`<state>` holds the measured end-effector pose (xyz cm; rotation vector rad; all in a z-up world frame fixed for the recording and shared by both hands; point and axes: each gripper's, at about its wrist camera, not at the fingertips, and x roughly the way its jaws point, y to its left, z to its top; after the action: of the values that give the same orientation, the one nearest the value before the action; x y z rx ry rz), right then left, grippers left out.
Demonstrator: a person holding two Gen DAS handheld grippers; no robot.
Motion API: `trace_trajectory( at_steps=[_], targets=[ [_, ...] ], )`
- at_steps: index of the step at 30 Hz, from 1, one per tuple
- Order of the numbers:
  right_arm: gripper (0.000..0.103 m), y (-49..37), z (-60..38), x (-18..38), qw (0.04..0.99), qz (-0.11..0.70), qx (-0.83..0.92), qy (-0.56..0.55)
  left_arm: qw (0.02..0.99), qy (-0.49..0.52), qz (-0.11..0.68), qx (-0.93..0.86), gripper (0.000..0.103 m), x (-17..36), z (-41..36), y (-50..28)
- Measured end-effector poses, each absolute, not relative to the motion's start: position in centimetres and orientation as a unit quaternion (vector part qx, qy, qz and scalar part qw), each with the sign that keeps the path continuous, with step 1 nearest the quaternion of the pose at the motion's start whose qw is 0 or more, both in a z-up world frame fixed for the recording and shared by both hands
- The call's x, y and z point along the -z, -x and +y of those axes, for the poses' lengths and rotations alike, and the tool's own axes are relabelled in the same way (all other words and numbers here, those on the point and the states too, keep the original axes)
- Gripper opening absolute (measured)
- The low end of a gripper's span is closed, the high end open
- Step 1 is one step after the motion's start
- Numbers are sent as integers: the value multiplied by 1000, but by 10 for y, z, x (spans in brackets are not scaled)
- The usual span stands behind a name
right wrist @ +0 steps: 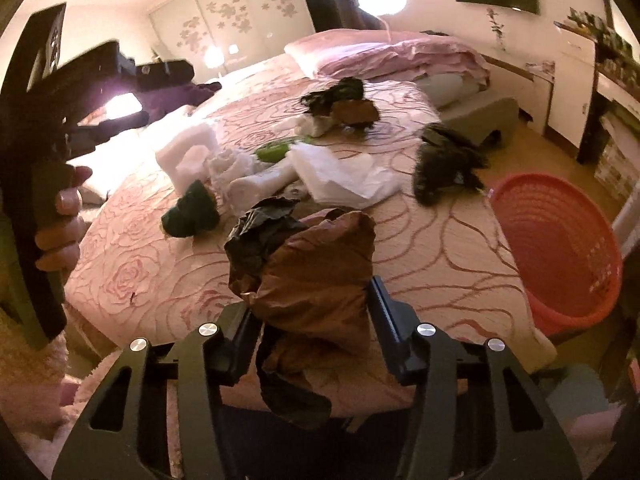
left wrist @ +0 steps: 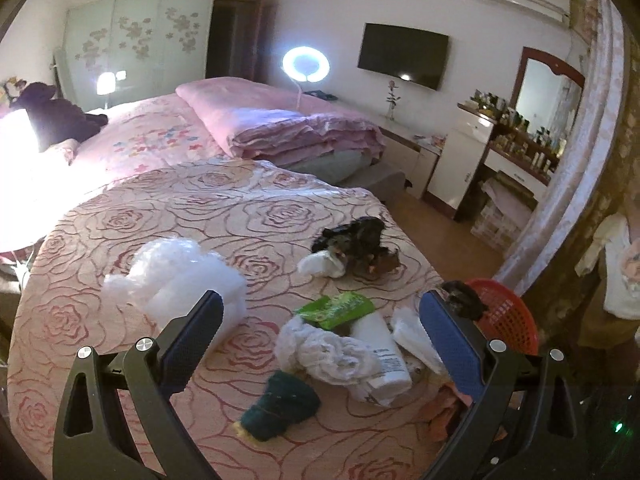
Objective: Collect trash
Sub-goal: 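Carry the brown cloth toward the red basket while the left gripper grasps a black item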
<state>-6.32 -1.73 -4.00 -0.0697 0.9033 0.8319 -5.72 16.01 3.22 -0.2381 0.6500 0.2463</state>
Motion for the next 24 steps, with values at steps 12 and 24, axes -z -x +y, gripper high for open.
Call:
trace_trajectory(
  at_steps=[12, 24],
  targets=[
    [49, 42, -73, 23, 858, 406, -314, -7, 938, 77, 334, -49, 95, -34, 102, 15],
    [49, 11, -141, 18, 891, 394, -217, -56, 917, 42, 397, 6, 93, -2, 37, -58]
  ],
)
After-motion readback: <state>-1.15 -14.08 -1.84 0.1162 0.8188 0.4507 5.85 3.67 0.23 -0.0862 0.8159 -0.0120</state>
